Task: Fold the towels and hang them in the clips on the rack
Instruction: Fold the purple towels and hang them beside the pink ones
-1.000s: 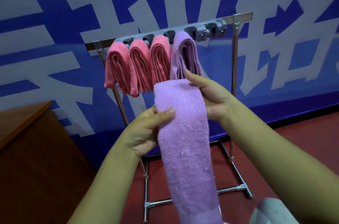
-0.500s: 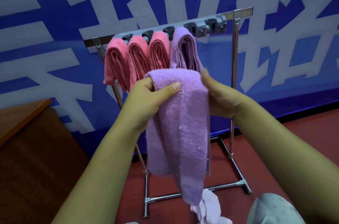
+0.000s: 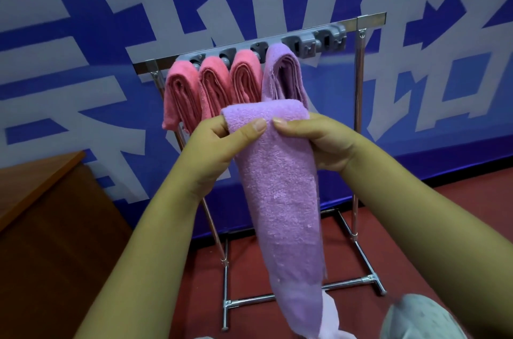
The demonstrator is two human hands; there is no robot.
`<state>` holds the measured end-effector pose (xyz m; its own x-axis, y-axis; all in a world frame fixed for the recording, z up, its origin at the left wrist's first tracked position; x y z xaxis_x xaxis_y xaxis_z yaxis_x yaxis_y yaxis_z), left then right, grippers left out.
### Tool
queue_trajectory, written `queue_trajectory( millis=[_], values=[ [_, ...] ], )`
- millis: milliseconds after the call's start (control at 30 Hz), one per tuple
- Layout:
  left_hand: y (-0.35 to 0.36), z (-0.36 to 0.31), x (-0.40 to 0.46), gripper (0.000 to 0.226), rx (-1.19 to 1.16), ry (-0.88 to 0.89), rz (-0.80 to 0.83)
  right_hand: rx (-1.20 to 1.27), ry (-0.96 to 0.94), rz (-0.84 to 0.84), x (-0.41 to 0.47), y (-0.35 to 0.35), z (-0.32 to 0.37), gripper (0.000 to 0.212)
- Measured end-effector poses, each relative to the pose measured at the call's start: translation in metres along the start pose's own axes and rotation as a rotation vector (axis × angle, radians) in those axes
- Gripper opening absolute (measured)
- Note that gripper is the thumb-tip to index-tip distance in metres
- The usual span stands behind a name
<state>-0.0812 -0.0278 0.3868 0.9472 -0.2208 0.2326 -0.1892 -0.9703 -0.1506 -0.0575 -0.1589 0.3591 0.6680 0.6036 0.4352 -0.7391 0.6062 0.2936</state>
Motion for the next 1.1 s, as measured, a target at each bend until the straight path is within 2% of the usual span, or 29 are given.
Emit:
queue_trajectory(
  millis=[167, 267, 333, 367, 433, 500, 567, 600, 700, 767, 933, 1100],
  values=[
    [-0.015, 0.005, -0.007, 0.006, 0.078, 0.126, -0.307, -0.163, -0.018, -0.075, 0.002, 0.003, 0.012, 0.029],
    [-0.017, 0.006, -0.024, 0.012, 0.163, 0.390, -0.490, -0.173, -0.049, -0.085, 0.004, 0.009, 0.019, 0.028],
    [-0.022, 0.013, -0.031, 0.020, 0.221, 0.472, -0.583, -0.153, -0.078, -0.092, 0.005, 0.012, 0.023, 0.025],
    [-0.023, 0.019, -0.029, 0.024, 0.206, 0.433, -0.546, -0.135, -0.089, -0.091, 0.006, 0.014, 0.025, 0.025],
    [-0.016, 0.038, -0.023, 0.040, 0.099, 0.279, -0.343, -0.091, -0.106, -0.086, 0.008, 0.019, 0.029, 0.025],
    [-0.003, 0.059, -0.020, 0.072, -0.046, 0.088, -0.156, -0.048, -0.132, -0.086, 0.012, 0.024, 0.032, 0.020],
    [0.007, 0.078, -0.021, 0.101, -0.089, -0.073, -0.045, -0.013, -0.156, -0.121, 0.016, 0.027, 0.037, 0.019],
    [0.010, 0.086, -0.021, 0.099, -0.068, -0.113, -0.009, 0.009, -0.172, -0.149, 0.018, 0.027, 0.040, 0.019],
    [0.022, 0.103, -0.024, 0.046, -0.023, -0.188, 0.091, 0.078, -0.223, -0.235, 0.022, 0.024, 0.048, 0.018],
    [0.029, 0.113, -0.024, 0.033, -0.014, -0.242, 0.131, 0.115, -0.249, -0.307, 0.024, 0.020, 0.053, 0.017],
    [0.035, 0.140, -0.021, 0.038, 0.002, -0.353, 0.141, 0.188, -0.301, -0.384, 0.023, 0.013, 0.067, 0.020],
    [0.043, 0.160, -0.023, 0.063, 0.027, -0.439, 0.084, 0.313, -0.405, -0.414, 0.022, 0.001, 0.087, 0.025]
  ],
)
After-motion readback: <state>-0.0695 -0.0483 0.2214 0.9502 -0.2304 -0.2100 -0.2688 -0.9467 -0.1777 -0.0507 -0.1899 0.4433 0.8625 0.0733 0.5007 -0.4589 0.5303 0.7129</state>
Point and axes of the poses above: each hand's wrist, its own x-axis towards the middle knuckle, its own y-axis out of the palm, z = x × y, the point moved 5 cm from there along x, towards the middle knuckle, and after that the axes turned 11 degrees about -y, right-handed, at the moved point
